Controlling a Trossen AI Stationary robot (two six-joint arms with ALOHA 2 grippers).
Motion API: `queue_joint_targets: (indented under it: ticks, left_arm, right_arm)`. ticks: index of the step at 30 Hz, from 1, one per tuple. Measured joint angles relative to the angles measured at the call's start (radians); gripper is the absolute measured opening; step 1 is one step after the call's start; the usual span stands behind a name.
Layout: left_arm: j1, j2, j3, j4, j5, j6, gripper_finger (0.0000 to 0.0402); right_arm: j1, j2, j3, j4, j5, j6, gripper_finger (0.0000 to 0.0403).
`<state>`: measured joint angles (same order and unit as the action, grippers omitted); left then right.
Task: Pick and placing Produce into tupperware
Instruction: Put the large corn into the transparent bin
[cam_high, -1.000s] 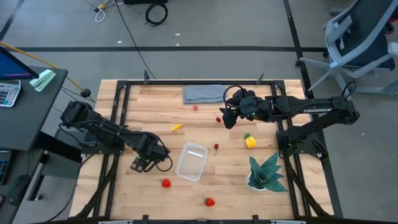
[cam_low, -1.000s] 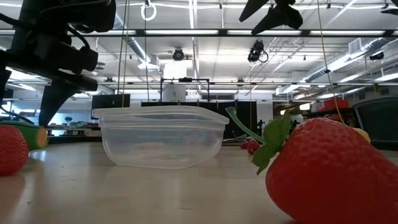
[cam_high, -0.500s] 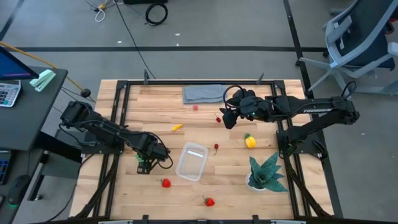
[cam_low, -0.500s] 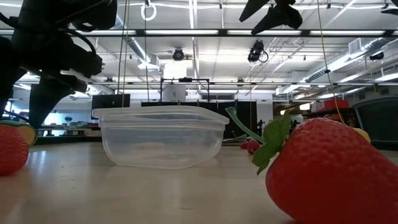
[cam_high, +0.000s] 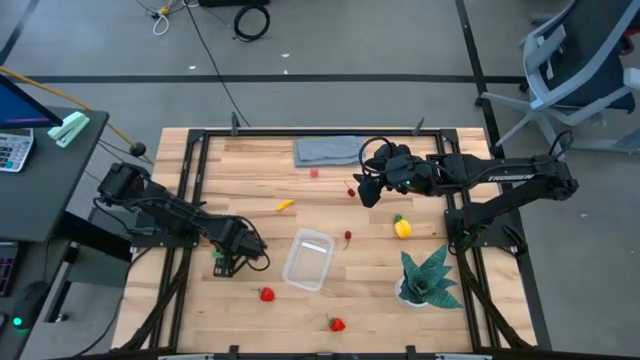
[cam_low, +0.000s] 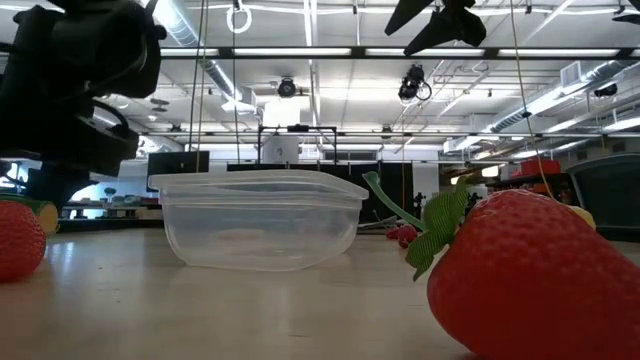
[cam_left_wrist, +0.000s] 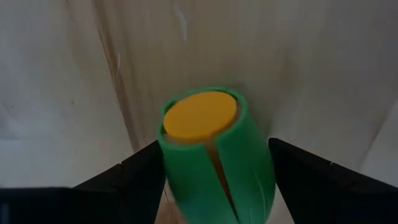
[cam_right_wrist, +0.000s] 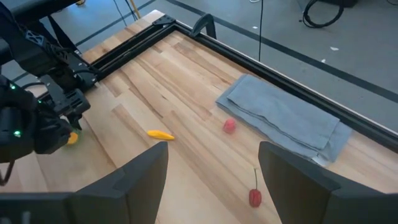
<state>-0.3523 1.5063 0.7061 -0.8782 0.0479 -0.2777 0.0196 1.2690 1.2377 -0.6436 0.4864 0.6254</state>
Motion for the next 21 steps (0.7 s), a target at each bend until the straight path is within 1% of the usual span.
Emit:
queue_joint_targets:
  ticks: [4, 6, 10, 16, 19, 21]
  left_arm:
    - [0.002, -0.002, -0.015, 0.018, -0.003, -0.009, 0.0281]
    - [0.002, -0.002, -0.015, 0.02, -0.003, -0.038, 0.0277]
    - [0.002, 0.0, -0.005, 0.021, -0.001, -0.079, 0.0256]
    - [0.002, 0.0, 0.05, 0.03, 0.002, -0.079, 0.022]
    - [0.002, 0.001, 0.097, 0.031, 0.001, -0.078, 0.0218]
    - [0.002, 0.001, 0.141, 0.033, -0.004, -0.078, 0.0227]
  right_arm:
    - [0.0, 0.0, 0.0, 0.0, 0.0, 0.0, 0.0261]
    - [0.0, 0.0, 0.0, 0.0, 0.0, 0.0, 0.0261]
    - [0.0, 0.0, 0.0, 0.0, 0.0, 0.0, 0.0261]
    - [0.0, 0.0, 0.0, 0.0, 0.0, 0.0, 0.0261]
    - [0.0, 0.0, 0.0, 0.0, 0.0, 0.0, 0.0261]
    - [0.0, 0.0, 0.0, 0.001, 0.0, 0.0, 0.0261]
